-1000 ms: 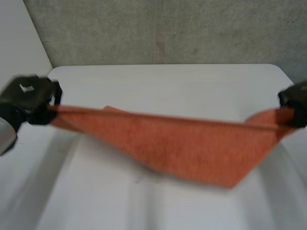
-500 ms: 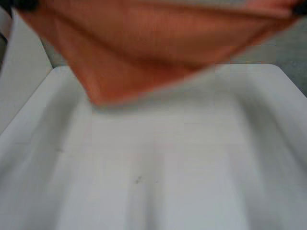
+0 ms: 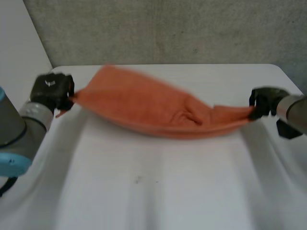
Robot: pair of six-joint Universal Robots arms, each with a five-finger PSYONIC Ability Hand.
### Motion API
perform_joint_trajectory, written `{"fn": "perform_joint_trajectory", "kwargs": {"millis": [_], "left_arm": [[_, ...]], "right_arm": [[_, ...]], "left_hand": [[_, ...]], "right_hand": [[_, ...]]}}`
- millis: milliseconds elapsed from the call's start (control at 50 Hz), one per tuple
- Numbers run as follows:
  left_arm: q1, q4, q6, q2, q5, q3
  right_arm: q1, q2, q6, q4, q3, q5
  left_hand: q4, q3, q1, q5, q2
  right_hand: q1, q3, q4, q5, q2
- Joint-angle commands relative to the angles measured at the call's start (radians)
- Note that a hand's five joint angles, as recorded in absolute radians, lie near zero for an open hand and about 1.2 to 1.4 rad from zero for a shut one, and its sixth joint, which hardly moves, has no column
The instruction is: Fold the laundry
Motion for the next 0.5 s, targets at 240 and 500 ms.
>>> {"fn": "perform_joint_trajectory", "kwargs": {"millis": [240, 500], "left_arm": [[-0.015, 0.000, -0.006, 0.212, 0.044, -0.114], [-0.107, -0.055, -0.010, 0.381, 0.050, -0.028]], "right_arm": [[-0.010, -0.018, -0.004, 0.027, 0.088, -0.005], [-0.059, -0.366, -0.028, 0.013, 0.230, -0.133]], "left_hand": [[0.201, 0.203, 0.260, 0.258, 0.198], [0.201, 0.203, 0.260, 0.258, 0.198]], "right_hand": [[-0.780, -1.012, -1.019, -0.987, -1.003], [-0.780, -1.012, -1.019, -0.987, -1.003]]}}
